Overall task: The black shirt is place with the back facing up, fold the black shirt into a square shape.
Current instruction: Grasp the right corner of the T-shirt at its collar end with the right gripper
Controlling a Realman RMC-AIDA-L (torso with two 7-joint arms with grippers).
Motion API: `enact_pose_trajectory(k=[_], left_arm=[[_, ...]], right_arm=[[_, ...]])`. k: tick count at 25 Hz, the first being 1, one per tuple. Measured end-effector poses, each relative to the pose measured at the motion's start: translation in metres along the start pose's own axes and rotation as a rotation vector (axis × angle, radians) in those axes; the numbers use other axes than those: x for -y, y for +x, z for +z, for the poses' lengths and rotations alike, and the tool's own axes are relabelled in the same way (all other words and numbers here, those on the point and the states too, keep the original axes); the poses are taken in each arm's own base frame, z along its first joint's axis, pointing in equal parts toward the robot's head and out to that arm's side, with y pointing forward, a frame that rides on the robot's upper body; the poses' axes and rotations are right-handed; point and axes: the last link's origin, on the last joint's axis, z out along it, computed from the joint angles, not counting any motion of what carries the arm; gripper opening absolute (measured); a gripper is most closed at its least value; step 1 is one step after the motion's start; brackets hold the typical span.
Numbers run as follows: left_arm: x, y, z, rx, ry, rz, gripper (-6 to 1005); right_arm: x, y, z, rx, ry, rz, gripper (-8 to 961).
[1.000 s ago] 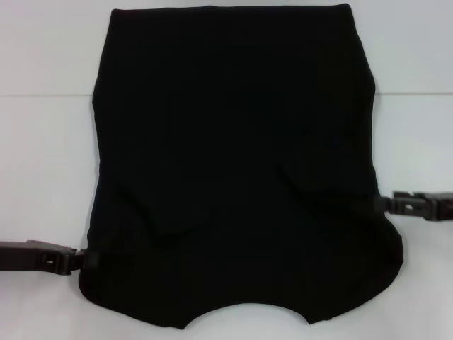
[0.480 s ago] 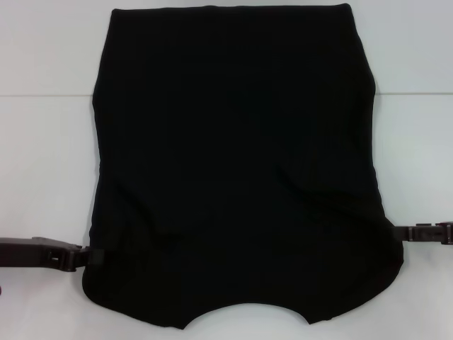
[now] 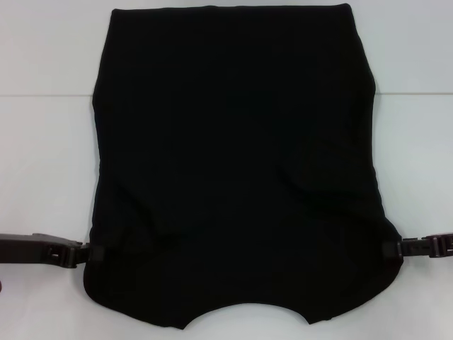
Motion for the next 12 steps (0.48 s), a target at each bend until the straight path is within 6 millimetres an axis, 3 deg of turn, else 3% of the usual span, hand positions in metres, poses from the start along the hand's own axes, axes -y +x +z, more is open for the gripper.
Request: enact_pose_trajectory(k=[3, 8, 12], left_arm=[[0.0001, 0.0009, 0.0002, -0.001, 0.002, 0.002, 29], [0.0002, 0.0013, 0.0007, -0.001, 0.002, 0.002, 29], [0.0009, 0.0014, 0.0001, -0.001, 0.004, 0.003, 28]], right_arm=[[-0.0001, 0.0011, -0.0001, -0.002, -0.002, 0.003, 825], [-0.0009, 0.0047, 0.0044, -0.009, -0.008, 0.016, 623], [-0.0039, 0.0058, 0.0069, -0.007, -0.024, 0.017, 368]])
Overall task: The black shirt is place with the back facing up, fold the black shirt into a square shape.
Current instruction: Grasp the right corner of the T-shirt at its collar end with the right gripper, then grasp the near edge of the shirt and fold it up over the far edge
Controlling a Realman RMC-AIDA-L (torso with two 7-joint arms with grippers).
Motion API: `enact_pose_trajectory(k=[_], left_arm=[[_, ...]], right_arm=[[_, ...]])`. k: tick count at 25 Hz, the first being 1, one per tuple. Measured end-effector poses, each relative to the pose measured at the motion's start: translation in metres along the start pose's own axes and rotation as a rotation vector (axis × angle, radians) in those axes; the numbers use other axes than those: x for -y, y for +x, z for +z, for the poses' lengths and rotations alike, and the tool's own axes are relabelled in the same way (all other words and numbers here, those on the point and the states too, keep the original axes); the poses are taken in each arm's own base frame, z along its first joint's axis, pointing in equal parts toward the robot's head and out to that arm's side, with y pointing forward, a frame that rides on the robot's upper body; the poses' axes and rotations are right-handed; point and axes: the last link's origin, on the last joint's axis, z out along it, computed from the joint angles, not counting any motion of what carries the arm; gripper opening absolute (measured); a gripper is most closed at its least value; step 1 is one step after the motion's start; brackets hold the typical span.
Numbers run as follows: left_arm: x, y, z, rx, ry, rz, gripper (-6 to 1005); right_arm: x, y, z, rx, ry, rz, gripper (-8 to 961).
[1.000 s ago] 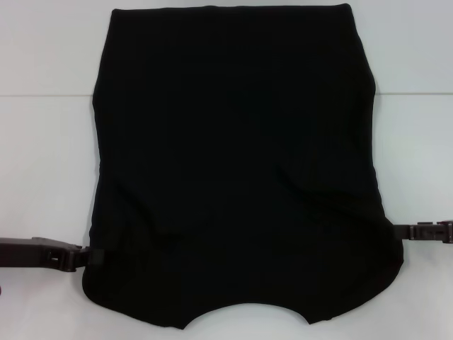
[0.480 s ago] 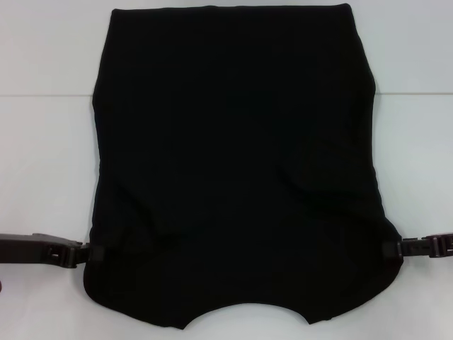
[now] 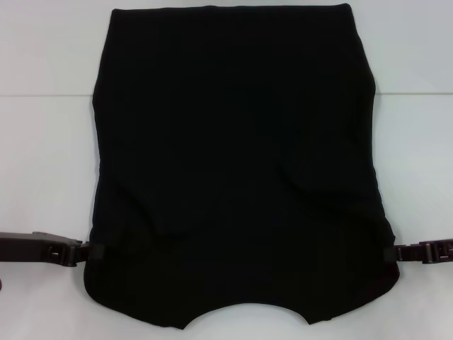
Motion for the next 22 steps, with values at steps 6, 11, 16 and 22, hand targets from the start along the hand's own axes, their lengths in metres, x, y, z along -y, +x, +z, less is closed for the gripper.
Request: enact_pose_trajectory(k=[6, 11, 16, 22], left_arm=[[0.000, 0.000, 0.000, 0.000, 0.001, 0.000, 29], [0.000, 0.000, -0.001, 0.000, 0.001, -0.001, 29], [0.000, 0.000, -0.001, 0.001, 0.000, -0.001, 29], [0.000, 0.000, -0.003, 0.003, -0.007, -0.004, 28]], right_arm=[[-0.001, 0.002, -0.001, 0.006, -0.008, 0.004, 140], [0.000, 0.003, -0.002, 0.009, -0.010, 0.008, 62], [0.000, 0.002, -0.002, 0.009, -0.006, 0.004, -1], [-0.001, 0.002, -0.010, 0.019, -0.034, -0.006, -1]])
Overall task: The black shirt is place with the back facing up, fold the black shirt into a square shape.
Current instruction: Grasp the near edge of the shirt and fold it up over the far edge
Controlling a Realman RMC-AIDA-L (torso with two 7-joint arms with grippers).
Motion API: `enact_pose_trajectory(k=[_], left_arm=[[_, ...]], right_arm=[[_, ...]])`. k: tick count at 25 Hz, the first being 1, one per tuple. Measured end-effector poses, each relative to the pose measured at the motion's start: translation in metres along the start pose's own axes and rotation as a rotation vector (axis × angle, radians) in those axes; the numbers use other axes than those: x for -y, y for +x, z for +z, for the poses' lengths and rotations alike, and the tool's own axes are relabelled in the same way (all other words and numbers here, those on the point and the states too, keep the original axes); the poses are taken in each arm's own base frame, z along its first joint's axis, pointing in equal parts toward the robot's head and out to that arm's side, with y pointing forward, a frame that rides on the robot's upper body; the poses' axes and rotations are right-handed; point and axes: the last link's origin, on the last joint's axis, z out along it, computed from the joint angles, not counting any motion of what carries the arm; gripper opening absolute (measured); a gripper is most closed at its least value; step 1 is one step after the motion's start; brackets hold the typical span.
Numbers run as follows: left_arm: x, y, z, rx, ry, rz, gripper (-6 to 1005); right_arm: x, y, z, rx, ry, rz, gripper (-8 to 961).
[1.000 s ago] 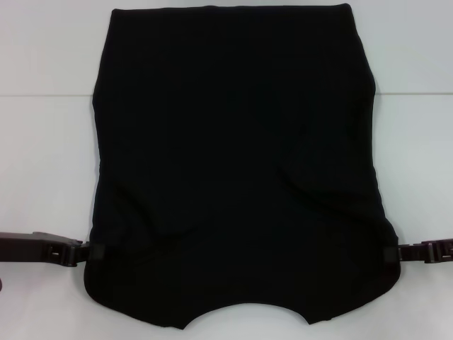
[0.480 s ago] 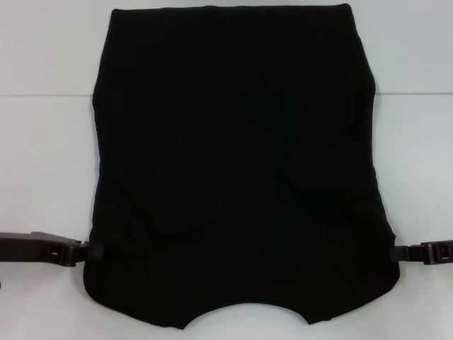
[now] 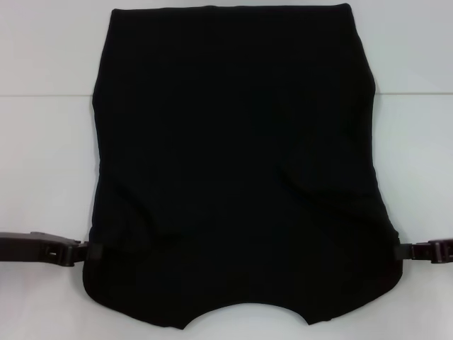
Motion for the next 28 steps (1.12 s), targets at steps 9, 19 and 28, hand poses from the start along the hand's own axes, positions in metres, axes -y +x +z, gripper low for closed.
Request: enact_pose_trajectory(k=[9, 19, 28], left_arm=[[-0.010, -0.004, -0.018, 0.010, -0.084, -0.040, 29], [-0.028, -0.030, -0.031, 0.079, -0.225, -0.078, 29], [-0.042, -0.050, -0.033, 0.090, -0.324, -0.110, 29]], right_arm=[[0.000, 0.024, -0.018, -0.010, -0.055, 0.000, -1], [0.002, 0.064, -0.044, -0.015, -0.086, 0.002, -1], [0.003, 0.079, -0.063, 0.023, -0.103, -0.010, 0]])
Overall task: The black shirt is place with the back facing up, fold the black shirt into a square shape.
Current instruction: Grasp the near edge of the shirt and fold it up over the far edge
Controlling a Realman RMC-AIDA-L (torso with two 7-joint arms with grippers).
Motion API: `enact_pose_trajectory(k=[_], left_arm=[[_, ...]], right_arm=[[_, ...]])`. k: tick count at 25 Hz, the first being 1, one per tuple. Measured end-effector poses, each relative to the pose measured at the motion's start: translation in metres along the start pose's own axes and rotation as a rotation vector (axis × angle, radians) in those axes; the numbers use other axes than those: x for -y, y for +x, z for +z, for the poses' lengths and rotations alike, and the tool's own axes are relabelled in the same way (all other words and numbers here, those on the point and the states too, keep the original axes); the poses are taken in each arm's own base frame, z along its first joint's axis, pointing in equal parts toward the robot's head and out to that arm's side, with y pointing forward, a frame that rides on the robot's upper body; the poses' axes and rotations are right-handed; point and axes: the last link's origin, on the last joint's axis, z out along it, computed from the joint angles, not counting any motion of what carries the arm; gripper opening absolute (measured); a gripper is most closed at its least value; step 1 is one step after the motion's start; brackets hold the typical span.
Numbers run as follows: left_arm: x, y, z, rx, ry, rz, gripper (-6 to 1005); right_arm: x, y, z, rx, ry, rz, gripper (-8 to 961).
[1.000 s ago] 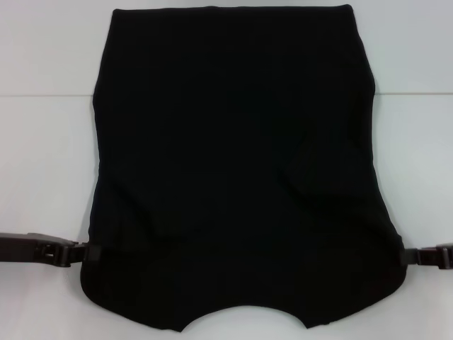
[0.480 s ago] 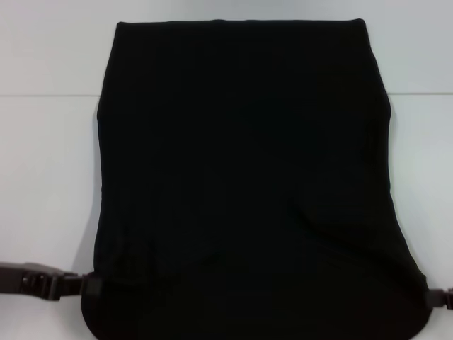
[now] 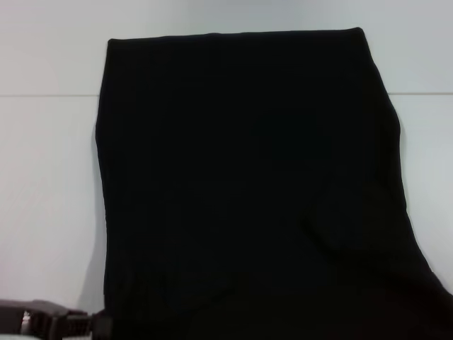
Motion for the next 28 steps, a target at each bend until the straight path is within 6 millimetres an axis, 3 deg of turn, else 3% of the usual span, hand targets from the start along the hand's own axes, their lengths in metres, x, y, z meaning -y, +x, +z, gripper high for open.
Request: enact_pose_trajectory(k=[5, 11, 12, 13, 14, 15, 20, 23, 24, 28], left_arm=[[0.001, 0.028, 0.004, -0.045, -0.022, 0.037, 28], [0.007, 0.092, 0.009, -0.121, 0.022, 0.095, 28], [0.009, 0.116, 0.012, -0.146, 0.047, 0.115, 28], [0.009, 0.116, 0.012, -0.146, 0.047, 0.115, 28], [0.010, 0.136, 0.015, -0.169, 0.081, 0.137, 28], [0.010, 0.136, 0.015, -0.169, 0.081, 0.137, 28], [0.014, 0.181, 0.022, -0.248, 0.196, 0.179, 29], [0.017, 0.192, 0.024, -0.276, 0.239, 0.184, 29], [0.023, 0.205, 0.030, -0.316, 0.307, 0.185, 29], [0.030, 0.215, 0.037, -0.364, 0.380, 0.186, 28]], right_arm=[[-0.002, -0.016, 0.004, 0.034, -0.013, -0.027, 0], [-0.008, -0.061, 0.014, 0.114, -0.031, -0.085, 0], [-0.008, -0.070, 0.016, 0.131, -0.027, -0.091, 0], [-0.008, -0.080, 0.018, 0.148, -0.023, -0.097, 0], [-0.008, -0.089, 0.020, 0.162, -0.010, -0.099, 0], [-0.008, -0.100, 0.023, 0.176, 0.003, -0.103, 0], [-0.007, -0.147, 0.046, 0.222, 0.075, -0.119, 0], [-0.006, -0.172, 0.063, 0.236, 0.128, -0.119, -1], [-0.006, -0.180, 0.068, 0.240, 0.146, -0.117, -1], [-0.008, -0.211, 0.089, 0.268, 0.235, -0.121, -1]])
